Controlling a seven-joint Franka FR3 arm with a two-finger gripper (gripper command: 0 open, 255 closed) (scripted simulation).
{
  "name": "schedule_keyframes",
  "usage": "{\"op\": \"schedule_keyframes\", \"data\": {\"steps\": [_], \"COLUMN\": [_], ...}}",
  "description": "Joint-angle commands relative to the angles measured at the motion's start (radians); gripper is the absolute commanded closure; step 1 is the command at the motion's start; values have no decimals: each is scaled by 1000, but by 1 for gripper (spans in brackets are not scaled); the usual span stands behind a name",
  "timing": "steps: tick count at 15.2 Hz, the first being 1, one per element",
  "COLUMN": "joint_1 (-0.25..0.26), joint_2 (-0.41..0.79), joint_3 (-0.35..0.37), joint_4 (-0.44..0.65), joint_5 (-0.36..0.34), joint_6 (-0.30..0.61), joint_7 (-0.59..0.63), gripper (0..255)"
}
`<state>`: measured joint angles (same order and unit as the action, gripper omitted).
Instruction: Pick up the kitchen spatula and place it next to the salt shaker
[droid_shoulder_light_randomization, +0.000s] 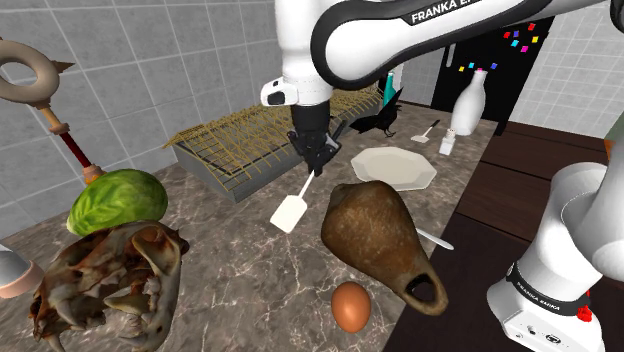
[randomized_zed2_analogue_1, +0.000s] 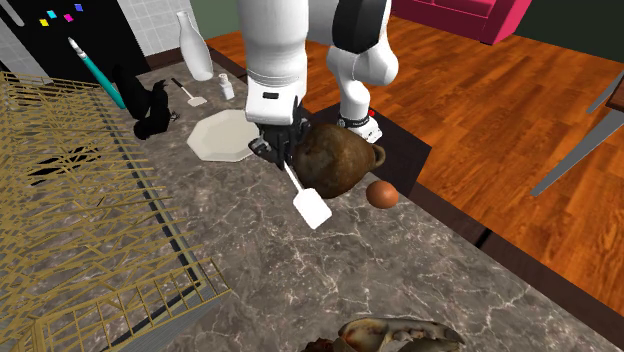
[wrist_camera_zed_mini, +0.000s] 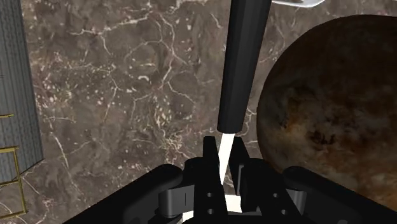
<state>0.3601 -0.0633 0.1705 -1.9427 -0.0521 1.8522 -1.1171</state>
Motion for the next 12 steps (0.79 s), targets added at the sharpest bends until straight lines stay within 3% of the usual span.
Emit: {"op": "schedule_keyframes", "data": {"steps": [1,12], "joint_1": [-19,-103], "joint_2": [-59,-348], "joint_3": [-23,-167], "joint_4": [-73,-363], "joint_5": [7,-15], "joint_6": [17,31], "joint_7": [-45,-265], "gripper": [255,255]}}
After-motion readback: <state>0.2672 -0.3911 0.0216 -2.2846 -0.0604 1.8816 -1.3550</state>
